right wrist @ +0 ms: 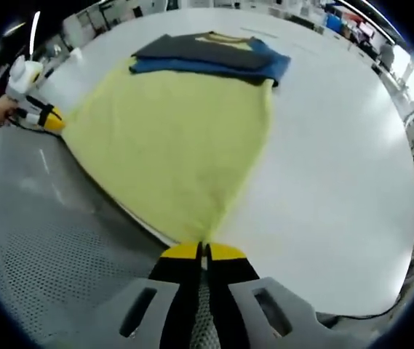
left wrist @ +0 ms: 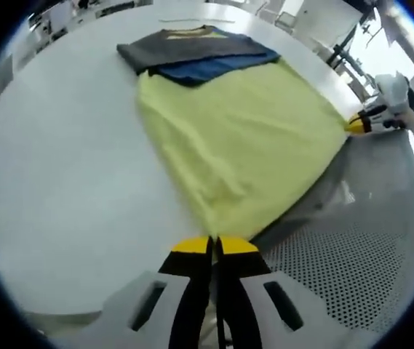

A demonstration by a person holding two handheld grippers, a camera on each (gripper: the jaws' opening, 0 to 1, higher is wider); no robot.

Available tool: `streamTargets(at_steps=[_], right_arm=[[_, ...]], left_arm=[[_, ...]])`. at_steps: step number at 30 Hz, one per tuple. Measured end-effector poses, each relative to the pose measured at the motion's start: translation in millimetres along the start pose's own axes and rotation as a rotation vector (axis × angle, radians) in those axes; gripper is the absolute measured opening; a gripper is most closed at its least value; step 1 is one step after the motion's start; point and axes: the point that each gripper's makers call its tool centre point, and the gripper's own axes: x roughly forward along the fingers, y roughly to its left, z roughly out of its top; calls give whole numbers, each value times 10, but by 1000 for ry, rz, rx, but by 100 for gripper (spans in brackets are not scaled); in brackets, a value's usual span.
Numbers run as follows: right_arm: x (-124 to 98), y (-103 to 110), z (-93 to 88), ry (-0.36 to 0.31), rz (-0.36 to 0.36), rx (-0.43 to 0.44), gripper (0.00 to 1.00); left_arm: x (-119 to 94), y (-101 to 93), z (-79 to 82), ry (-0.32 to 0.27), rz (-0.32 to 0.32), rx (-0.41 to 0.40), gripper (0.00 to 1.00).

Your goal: Fold the garment on the visible template until the final outline fits inside the template.

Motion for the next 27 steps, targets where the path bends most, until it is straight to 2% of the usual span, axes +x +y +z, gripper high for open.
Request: streamTargets(at_steps=[9,14,20,27], right_arm=[[-208,33,132,-85,16,32,3],[-235,35,154,-82,16,16,3],[-364,94,213,-98,17,-6,3],[-505,138,245,-116,14,-25,3]], left_arm=[[-215,-58,123,-62,-21,-4,0],[-225,-66,121,-62,-27,-8,0],[-355,-136,159,-92,-43,-2,0],[-467,-135,127,-101,-28,5,0]])
